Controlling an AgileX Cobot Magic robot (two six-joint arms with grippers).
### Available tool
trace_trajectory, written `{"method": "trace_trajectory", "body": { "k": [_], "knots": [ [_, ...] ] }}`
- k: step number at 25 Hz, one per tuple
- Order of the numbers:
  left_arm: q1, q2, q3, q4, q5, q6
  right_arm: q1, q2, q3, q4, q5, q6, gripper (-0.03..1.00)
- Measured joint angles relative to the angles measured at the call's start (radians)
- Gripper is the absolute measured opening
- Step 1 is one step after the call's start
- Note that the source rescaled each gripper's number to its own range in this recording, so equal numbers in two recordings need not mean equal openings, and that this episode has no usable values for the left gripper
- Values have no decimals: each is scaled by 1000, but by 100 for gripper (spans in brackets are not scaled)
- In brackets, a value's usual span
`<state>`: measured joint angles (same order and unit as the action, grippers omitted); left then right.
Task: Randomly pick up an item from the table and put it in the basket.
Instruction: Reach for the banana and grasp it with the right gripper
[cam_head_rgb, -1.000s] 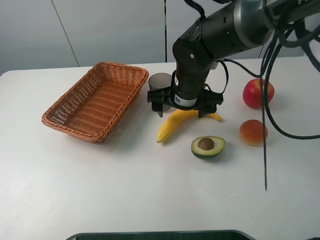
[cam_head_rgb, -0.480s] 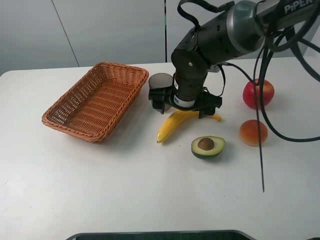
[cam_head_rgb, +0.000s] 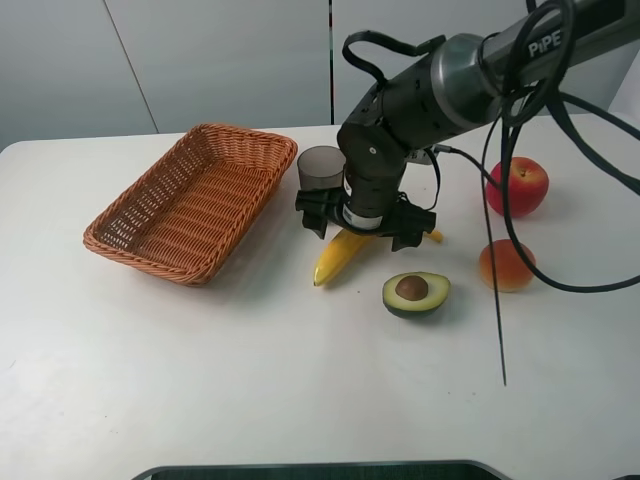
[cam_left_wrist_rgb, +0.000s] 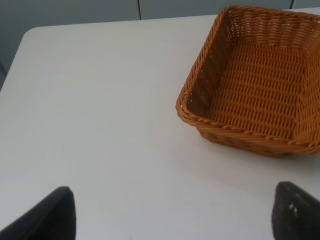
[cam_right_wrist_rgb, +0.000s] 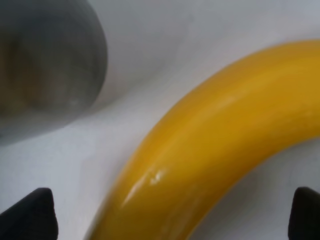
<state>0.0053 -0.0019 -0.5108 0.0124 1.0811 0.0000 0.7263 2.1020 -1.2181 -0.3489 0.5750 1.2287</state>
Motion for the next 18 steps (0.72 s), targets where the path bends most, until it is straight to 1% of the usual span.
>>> {"method": "trace_trajectory", "body": {
  "k": [6,8,9,11,12,14,15,18],
  "knots": [
    [0,0,0,0,0,0,0,17,0,0,-4,4,100],
    [0,0,0,0,0,0,0,17,0,0,-9,7,96],
    [0,0,0,0,0,0,0,17,0,-2,-10,9,90],
    [0,0,0,0,0,0,0,17,0,-4,-11,26,66],
    [0,0,0,0,0,0,0,17,0,-6,-13,36,46],
    [0,0,0,0,0,0,0,17,0,-11,-13,61,0],
    [0,0,0,0,0,0,0,19,0,-18,-13,72,3],
    [0,0,0,0,0,6,0,19,0,-27,-11,100,2]
  ]
}}
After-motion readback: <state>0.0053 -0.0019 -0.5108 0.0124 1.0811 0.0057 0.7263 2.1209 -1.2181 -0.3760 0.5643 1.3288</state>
